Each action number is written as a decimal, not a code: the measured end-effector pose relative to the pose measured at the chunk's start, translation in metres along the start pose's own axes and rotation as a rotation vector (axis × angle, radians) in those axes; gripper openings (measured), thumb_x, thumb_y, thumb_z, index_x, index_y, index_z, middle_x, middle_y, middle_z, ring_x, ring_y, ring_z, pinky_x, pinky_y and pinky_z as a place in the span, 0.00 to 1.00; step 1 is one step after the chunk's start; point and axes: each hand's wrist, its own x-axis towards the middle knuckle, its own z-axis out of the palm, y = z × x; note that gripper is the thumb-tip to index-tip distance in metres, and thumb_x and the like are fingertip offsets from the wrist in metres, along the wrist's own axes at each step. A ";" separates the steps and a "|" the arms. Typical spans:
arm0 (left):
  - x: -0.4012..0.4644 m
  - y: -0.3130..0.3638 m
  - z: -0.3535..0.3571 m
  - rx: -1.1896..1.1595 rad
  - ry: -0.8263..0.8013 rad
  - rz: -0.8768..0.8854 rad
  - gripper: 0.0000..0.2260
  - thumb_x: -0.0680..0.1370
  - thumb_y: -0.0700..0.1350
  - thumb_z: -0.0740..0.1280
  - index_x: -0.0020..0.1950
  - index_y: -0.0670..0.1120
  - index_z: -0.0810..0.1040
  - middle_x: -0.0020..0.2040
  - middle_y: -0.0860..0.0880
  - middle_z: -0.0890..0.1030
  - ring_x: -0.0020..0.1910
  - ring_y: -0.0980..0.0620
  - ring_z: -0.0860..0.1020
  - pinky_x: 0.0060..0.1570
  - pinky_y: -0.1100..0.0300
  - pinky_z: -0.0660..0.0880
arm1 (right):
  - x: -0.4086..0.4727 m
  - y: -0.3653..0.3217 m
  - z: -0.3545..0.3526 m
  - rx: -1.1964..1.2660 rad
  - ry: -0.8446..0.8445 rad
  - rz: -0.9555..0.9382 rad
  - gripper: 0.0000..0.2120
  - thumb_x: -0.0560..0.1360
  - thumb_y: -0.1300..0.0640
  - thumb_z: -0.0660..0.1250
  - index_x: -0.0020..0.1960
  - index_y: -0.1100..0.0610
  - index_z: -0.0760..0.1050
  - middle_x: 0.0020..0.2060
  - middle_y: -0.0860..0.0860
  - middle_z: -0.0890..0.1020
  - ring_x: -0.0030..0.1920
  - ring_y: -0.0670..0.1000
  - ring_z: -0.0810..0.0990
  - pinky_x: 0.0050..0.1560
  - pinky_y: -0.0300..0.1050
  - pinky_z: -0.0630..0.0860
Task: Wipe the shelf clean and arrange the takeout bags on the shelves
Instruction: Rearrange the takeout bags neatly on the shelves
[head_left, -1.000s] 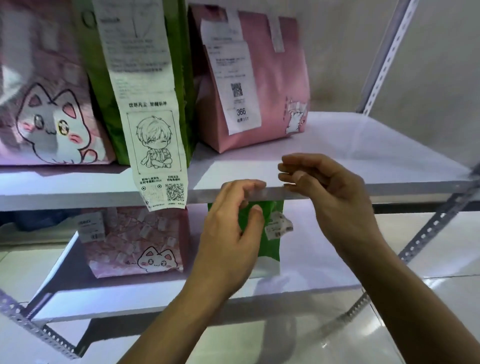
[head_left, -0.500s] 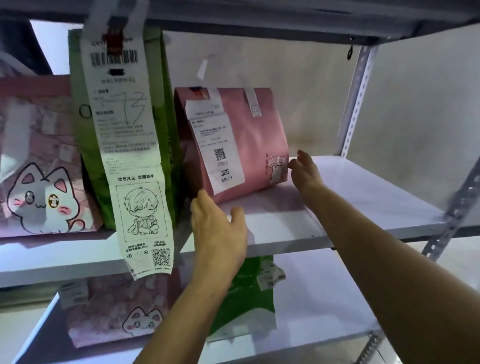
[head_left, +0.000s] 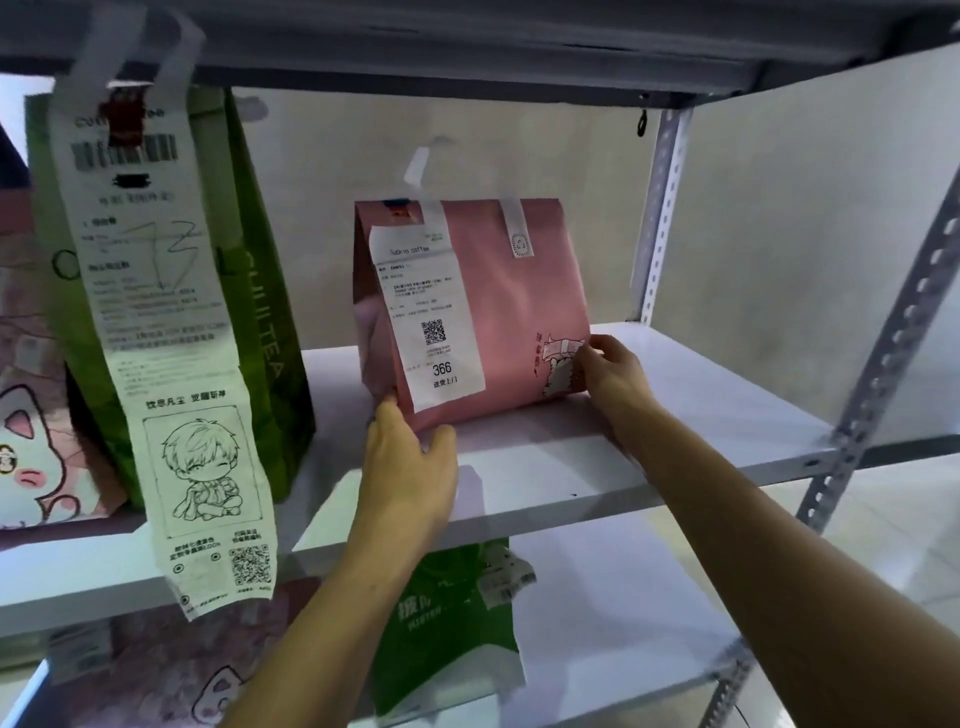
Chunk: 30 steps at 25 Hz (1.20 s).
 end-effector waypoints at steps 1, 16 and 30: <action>0.001 0.006 0.009 -0.010 -0.031 0.000 0.23 0.80 0.46 0.62 0.75 0.51 0.63 0.71 0.50 0.71 0.65 0.47 0.72 0.61 0.52 0.71 | 0.000 0.003 -0.015 0.008 0.025 -0.008 0.12 0.79 0.55 0.60 0.59 0.55 0.78 0.47 0.56 0.86 0.45 0.55 0.85 0.42 0.44 0.81; -0.004 0.052 0.106 -0.041 -0.274 0.118 0.21 0.79 0.45 0.62 0.73 0.50 0.68 0.67 0.50 0.76 0.56 0.50 0.74 0.52 0.58 0.69 | -0.007 0.012 -0.150 -0.121 0.290 0.037 0.16 0.81 0.60 0.58 0.66 0.52 0.76 0.36 0.47 0.78 0.28 0.39 0.76 0.20 0.29 0.66; -0.045 0.041 0.016 -0.013 -0.278 0.277 0.27 0.82 0.50 0.61 0.79 0.57 0.55 0.78 0.56 0.60 0.74 0.55 0.63 0.65 0.60 0.62 | -0.109 -0.017 -0.062 -0.112 0.311 -0.189 0.20 0.83 0.58 0.58 0.74 0.49 0.67 0.65 0.47 0.77 0.65 0.49 0.75 0.69 0.52 0.71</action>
